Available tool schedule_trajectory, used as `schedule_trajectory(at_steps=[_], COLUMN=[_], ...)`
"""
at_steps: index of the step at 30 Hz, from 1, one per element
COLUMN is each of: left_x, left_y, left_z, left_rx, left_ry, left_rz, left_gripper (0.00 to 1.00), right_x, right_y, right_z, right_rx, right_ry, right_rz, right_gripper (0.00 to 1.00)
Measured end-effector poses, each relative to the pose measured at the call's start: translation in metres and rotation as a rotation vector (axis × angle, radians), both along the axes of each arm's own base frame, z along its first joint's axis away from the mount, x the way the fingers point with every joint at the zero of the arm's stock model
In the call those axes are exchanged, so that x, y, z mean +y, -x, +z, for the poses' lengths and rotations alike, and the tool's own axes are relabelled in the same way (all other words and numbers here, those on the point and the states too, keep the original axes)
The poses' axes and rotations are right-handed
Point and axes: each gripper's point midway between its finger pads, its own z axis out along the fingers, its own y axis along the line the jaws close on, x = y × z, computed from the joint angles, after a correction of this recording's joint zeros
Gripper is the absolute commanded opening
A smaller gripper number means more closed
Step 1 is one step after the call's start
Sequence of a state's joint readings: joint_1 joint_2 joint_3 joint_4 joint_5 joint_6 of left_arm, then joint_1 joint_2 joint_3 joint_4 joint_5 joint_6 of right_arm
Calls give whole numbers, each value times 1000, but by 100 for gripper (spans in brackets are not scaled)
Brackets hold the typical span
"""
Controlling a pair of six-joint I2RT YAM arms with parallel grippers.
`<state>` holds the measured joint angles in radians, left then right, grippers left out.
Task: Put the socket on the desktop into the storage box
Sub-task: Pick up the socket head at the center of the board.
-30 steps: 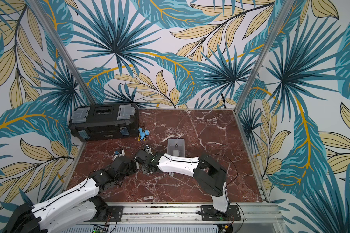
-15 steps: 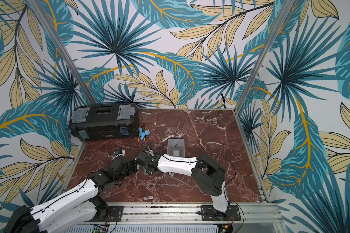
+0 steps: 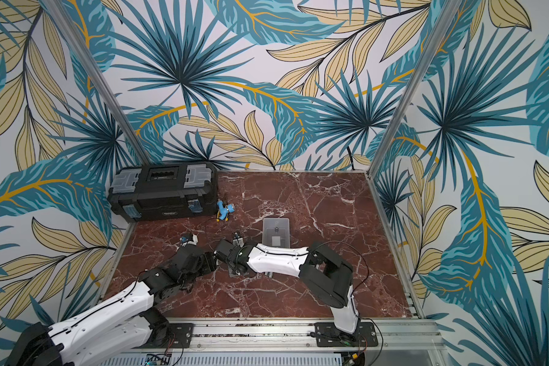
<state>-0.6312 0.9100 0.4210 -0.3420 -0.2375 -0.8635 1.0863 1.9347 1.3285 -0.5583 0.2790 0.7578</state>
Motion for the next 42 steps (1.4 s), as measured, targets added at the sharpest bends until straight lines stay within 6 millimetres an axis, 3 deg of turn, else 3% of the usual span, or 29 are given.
schedule_trajectory(at_steps=[25,42], left_x=[-9,-24], left_y=[1,3], left_z=[1,5], left_rx=[2,3], left_ry=[24,69], left_rz=[-47,-119], left_gripper=[68,67], right_x=[-11,-13], right_y=[5,4], right_z=[-23,-22], right_rx=[20,-12], right_ry=[19,-12], right_rz=[-32,-21], right_gripper=[40,0])
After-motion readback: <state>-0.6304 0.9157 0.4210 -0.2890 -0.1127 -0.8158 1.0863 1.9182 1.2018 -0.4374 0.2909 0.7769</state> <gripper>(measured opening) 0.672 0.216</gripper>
